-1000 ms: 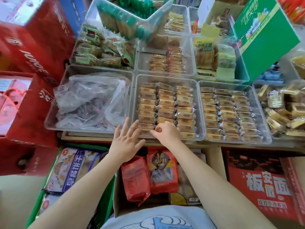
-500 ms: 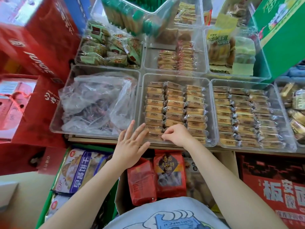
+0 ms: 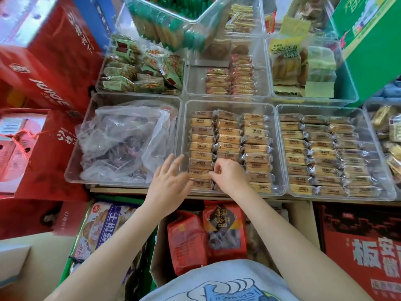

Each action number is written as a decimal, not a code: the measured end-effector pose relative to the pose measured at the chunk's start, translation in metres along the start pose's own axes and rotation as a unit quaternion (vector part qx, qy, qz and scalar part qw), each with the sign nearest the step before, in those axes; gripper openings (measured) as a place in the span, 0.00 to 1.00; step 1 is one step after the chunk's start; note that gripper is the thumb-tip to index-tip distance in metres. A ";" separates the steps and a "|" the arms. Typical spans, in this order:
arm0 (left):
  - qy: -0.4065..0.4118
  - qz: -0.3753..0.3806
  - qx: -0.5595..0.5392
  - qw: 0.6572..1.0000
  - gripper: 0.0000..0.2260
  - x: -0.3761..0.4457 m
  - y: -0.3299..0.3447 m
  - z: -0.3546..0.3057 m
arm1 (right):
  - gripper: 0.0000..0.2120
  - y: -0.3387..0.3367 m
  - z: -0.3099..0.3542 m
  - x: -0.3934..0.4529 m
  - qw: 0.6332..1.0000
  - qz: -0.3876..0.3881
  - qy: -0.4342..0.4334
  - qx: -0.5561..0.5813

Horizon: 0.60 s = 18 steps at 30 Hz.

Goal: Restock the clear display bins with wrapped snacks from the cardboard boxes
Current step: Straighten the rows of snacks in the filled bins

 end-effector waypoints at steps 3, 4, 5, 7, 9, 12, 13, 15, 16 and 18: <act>-0.031 -0.015 0.024 0.999 0.12 0.014 0.003 0.003 | 0.13 0.000 0.006 -0.001 0.999 -0.027 -0.026 -0.027; -0.049 0.002 0.039 0.998 0.11 0.020 0.006 0.004 | 0.15 0.003 0.010 -0.001 0.997 -0.023 -0.026 -0.067; -0.064 0.016 0.054 0.996 0.12 0.025 0.010 0.005 | 0.17 0.007 0.013 -0.002 0.993 -0.023 -0.026 -0.116; -0.079 0.031 0.079 0.993 0.13 0.032 0.015 0.005 | 0.20 0.014 0.017 -0.003 0.982 -0.023 -0.017 -0.184; -0.084 0.040 0.084 0.992 0.13 0.033 0.017 0.006 | 0.22 0.018 0.017 0.000 0.984 0.004 0.010 -0.179; -0.071 0.029 0.080 0.994 0.13 0.031 0.012 0.004 | 0.19 0.016 0.009 0.009 0.995 0.051 0.039 -0.081; -0.062 0.023 0.076 0.995 0.14 0.030 0.011 0.003 | 0.16 0.014 0.005 0.011 0.997 0.055 0.040 -0.045; -0.054 0.013 0.054 0.997 0.15 0.027 0.011 0.003 | 0.10 0.012 -0.002 0.011 0.997 0.061 0.042 0.028; -0.057 0.006 0.036 0.998 0.15 0.025 0.011 0.003 | 0.08 0.011 -0.006 0.010 0.995 0.063 0.041 0.065; -0.061 -0.020 -0.001 0.998 0.15 0.021 0.009 0.004 | 0.06 0.008 -0.010 0.007 0.990 0.063 0.041 0.122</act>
Point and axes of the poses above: each hand's wrist, its own x-axis towards the middle knuckle, its own y-axis out of the palm, z = x × y, the point moved 4 cm from there along x, towards the middle knuckle, and after that the axes turned 6 degrees about y, right-handed, at the moved point
